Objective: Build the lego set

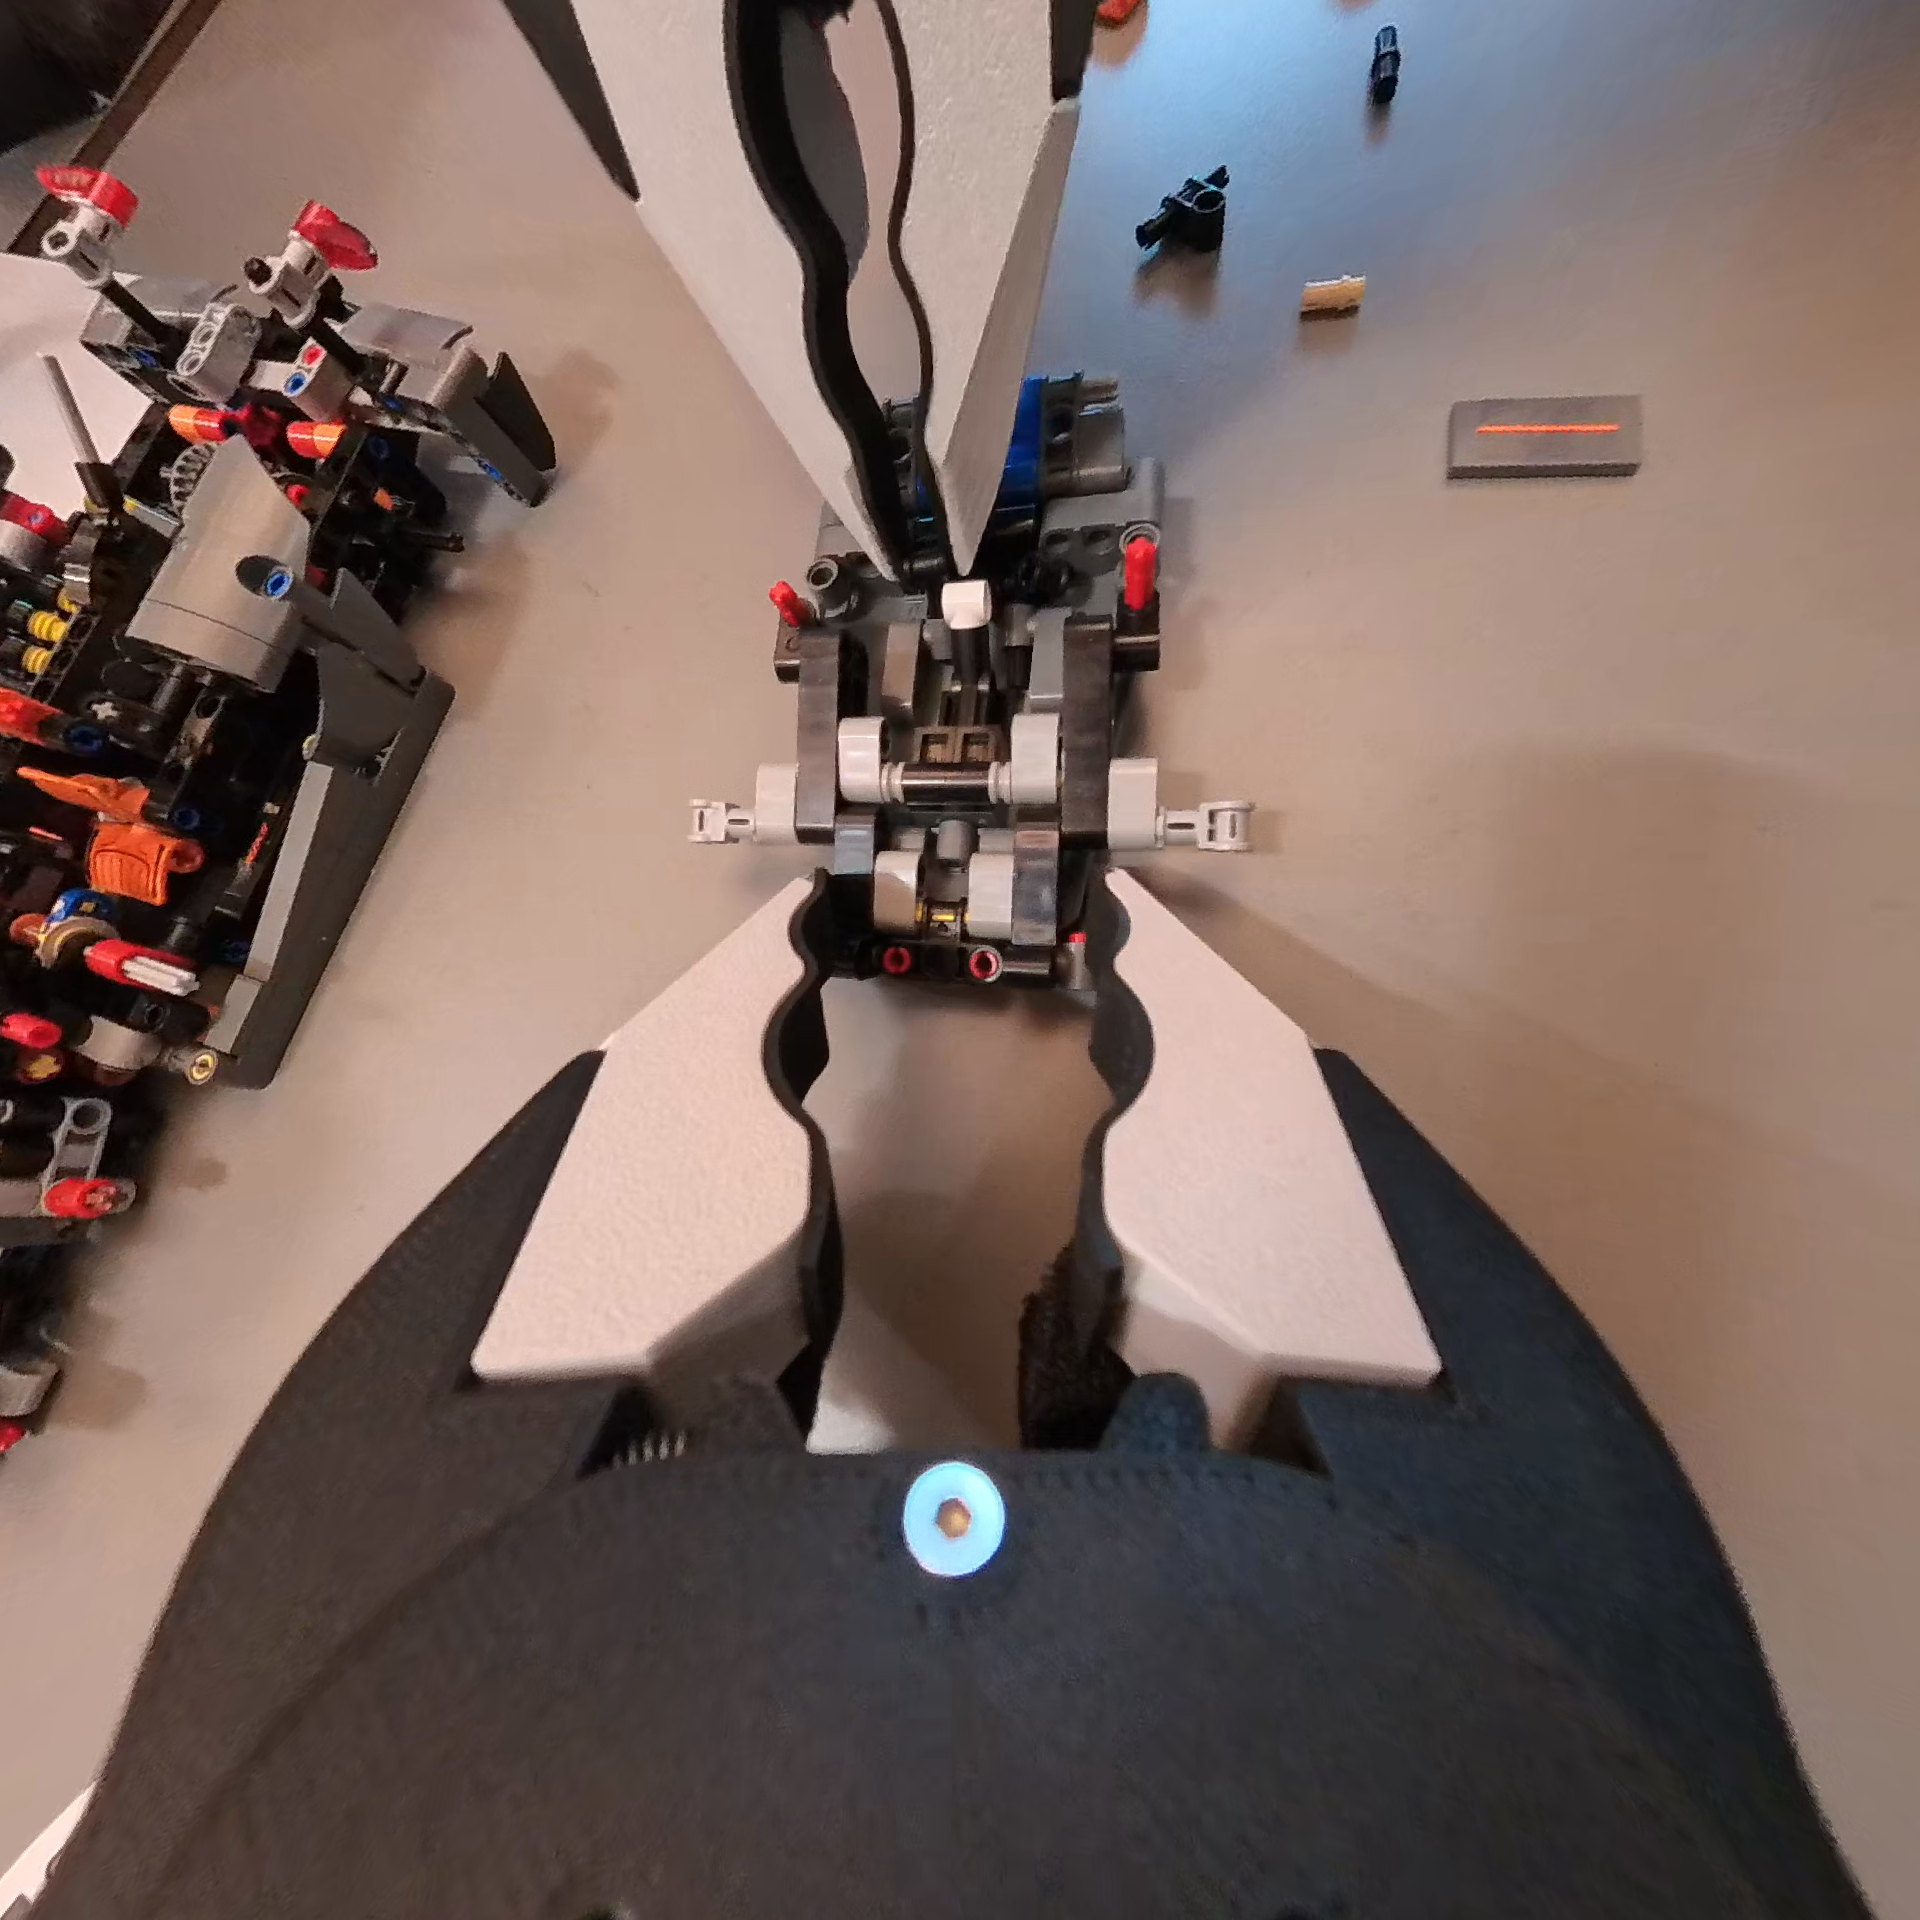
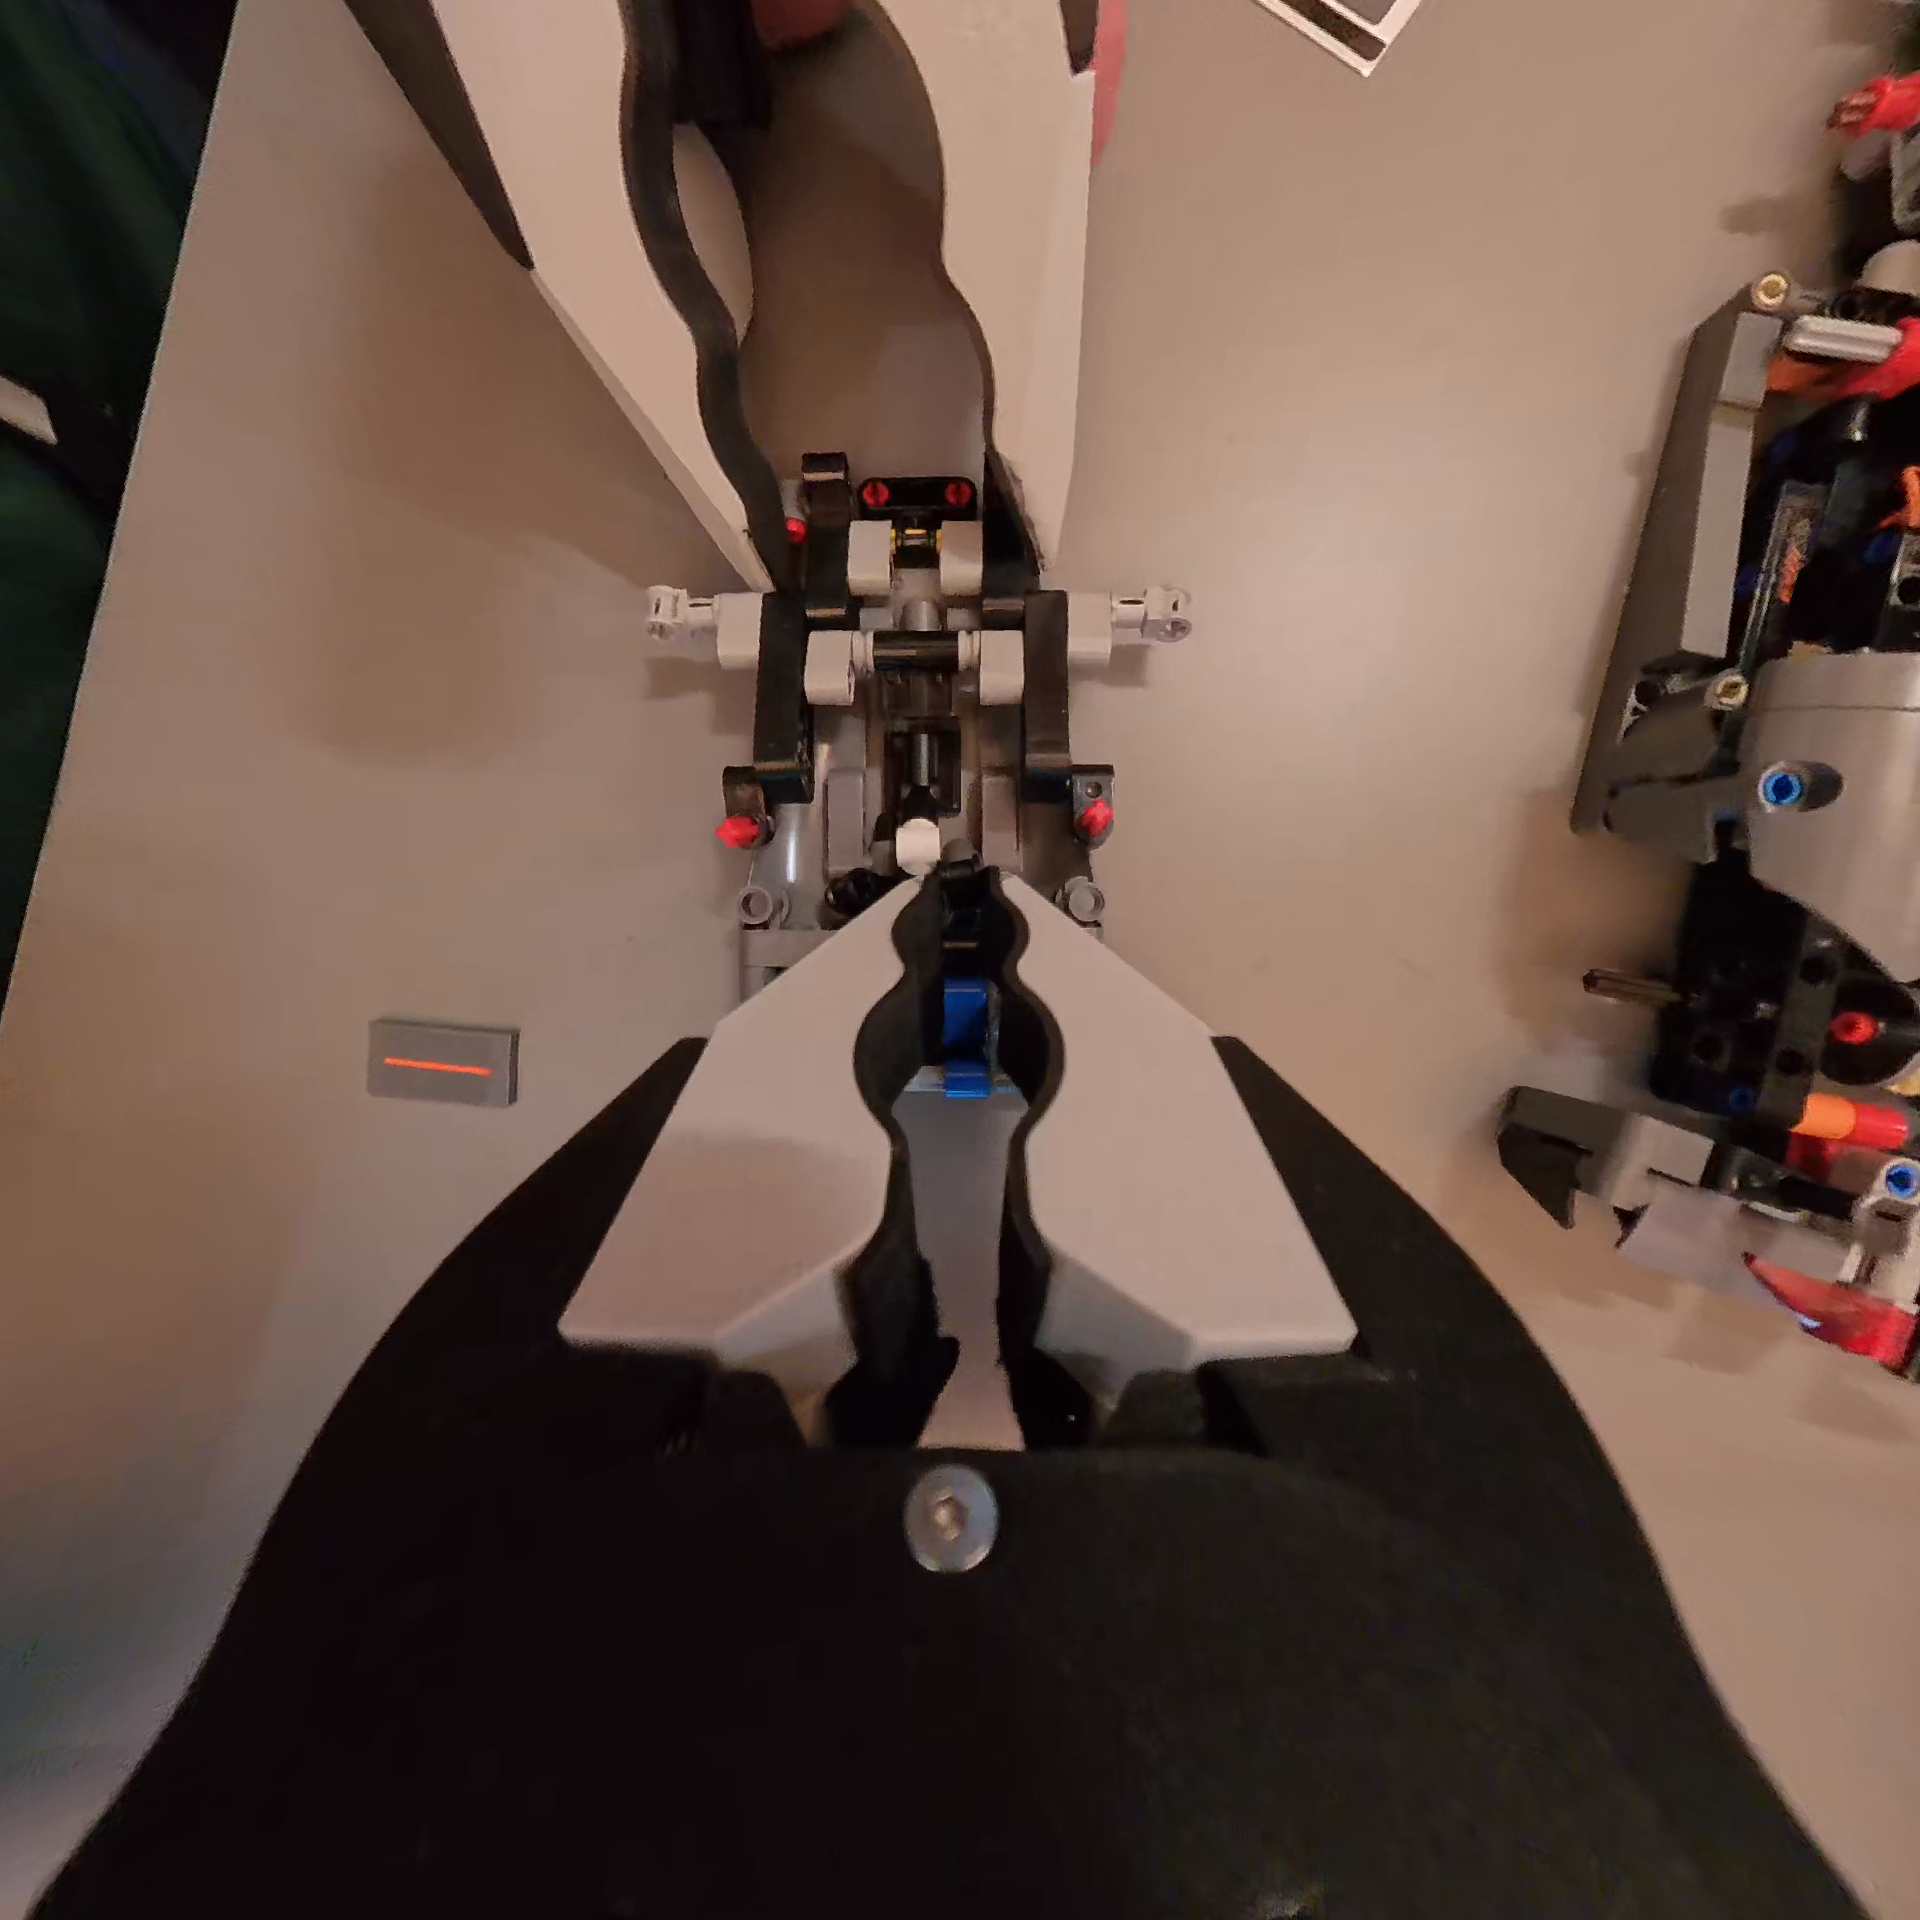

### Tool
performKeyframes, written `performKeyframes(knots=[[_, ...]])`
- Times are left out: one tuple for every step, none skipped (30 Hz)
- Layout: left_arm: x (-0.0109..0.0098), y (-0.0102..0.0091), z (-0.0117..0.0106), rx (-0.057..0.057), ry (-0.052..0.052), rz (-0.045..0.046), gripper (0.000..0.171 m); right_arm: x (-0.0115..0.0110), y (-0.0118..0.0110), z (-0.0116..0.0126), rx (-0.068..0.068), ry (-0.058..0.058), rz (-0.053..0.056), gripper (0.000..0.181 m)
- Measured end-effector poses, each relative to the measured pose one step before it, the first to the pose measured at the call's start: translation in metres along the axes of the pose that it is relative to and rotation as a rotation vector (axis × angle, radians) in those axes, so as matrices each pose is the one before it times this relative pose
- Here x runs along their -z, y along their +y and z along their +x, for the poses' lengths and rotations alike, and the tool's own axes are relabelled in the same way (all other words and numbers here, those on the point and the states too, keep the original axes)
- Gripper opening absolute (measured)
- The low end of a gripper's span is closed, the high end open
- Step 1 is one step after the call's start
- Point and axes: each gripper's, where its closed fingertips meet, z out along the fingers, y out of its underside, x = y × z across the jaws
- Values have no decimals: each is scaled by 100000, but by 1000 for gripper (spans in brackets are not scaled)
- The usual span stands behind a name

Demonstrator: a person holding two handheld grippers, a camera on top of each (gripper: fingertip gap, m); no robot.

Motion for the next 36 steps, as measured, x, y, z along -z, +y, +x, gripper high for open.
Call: performKeyframes(knots=[[-3, 4, -11, 56, -21, -49, 46, -52, -27, 26, -1748, 233, 235, 5], [-9, -5, -2, 44, 121, 40, 46, -36, 2, 10, -1174, 321, -363, 5], [2, -11, -26, -84, 71, 95, 46, 12, 86, 35, -457, 795, -1013, 5], [-3, -3, -75, 152, -291, -24, 46, 10, 118, 165, -752, 1647, -1197, 9], [-4, 17, -77, 256, -374, -117, 47, 87, 51, 116, -702, 1126, -98, 12], [35, 28, -98, 57, -568, -53, 48, 181, -73, -5, -676, 333, 1377, 12], [73, 90, -90, 184, -597, -249, 48, 217, -45, 50, -996, 564, 1528, 13], [119, 103, -43, 235, -93, -292, 48, 194, 59, 74, -1097, 645, 896, 12], [126, 76, -53, 277, -274, -86, 48, 175, 91, 71, -934, 639, 545, 11], [136, 54, -143, 146, -632, 84, 50, 123, 33, -2, -455, 409, 495, 10], [144, 77, -138, 91, -174, -115, 51, 64, -69, -126, 398, 167, 522, 8], [133, 72, -78, 38, 435, -285, 51, -16, -220, -96, 911, 655, 846, 6], [113, 24, -132, -112, 154, -237, 52, -96, -227, -74, 619, 497, 514, 4], [61, 21, -95, -167, 356, -327, 53, -144, -30, 2, 290, 449, -643, 0], [1, 56, 18, -207, 1101, -678, 54, -155, 86, 123, 254, 818, -1039, 0], [-80, 113, 64, -245, 1223, -1138, 55, -157, 45, -21, 23, -320, -421, 0], [-112, 158, 31, -430, 870, -1379, 56, -142, 11, -79, -466, -911, 159, 0], [-39, 0, 53, -120, 960, -300, 56, -73, 41, 7, -801, -394, 220, 0], [-27, 17, 15, 69, 709, -329, 56, -20, 7, -3, -621, -329, 395, 0], [-15, 5, 3, 32, 606, 15, 55, -44, -39, -122, 334, -501, 406, 0], [-23, 10, 35, 433, 688, 48, 55, -59, -41, -65, 1079, 305, -43, 0], [-36, -18, 32, 57, 470, 272, 54, -29, -8, -22, 972, 670, -336, 0], [-32, -25, 23, 36, 375, 412, 54, -8, -19, 3, 493, 644, -270, 0], [-38, -20, 54, 323, 695, 352, 54, -19, -24, 29, 15, 646, -178, 0], [-69, -56, 209, 361, 1346, 407, 52, -50, -42, 37, 665, 953, 7, 0], [-111, -116, 321, -24, 1753, 647, 48, -43, -62, -14, 1187, 974, 234, 0], [-96, -99, 71, -31, 53, 497, 48, -35, -1, -43, 386, 337, -76, 0], [-47, -74, -7, -238, -273, 470, 49, -16, 1, -26, 133, 230, -378, 0], [-23, 2, 1, 213, 164, 340, 49, -3, -8, -2, 498, 312, -693, 0], [1, 20, 9, 570, 497, 360, 49, -22, -15, 15, 805, 240, -965, 0], [-26, 14, -1, 730, 634, 330, 49, -21, -29, 36, 376, -103, -918, 0], [-9, -1, 5, 358, 457, 249, 48, -27, -18, 37, -199, -542, -778, 0], [-10, 10, 23, -116, 168, -86, 49, -32, -34, 49, -94, -543, -611, 0], [-10, -11, 14, -177, 78, -9, 48, -11, -2, 5, 249, -453, -749, 0], [5, 1, -4, -6, 17, 56, 48, -9, 0, -1, 248, -312, -967, 0], [-2, -3, -4, -96, -47, 1, 48, -13, -5, -2, -669, -445, -1177, 0]])
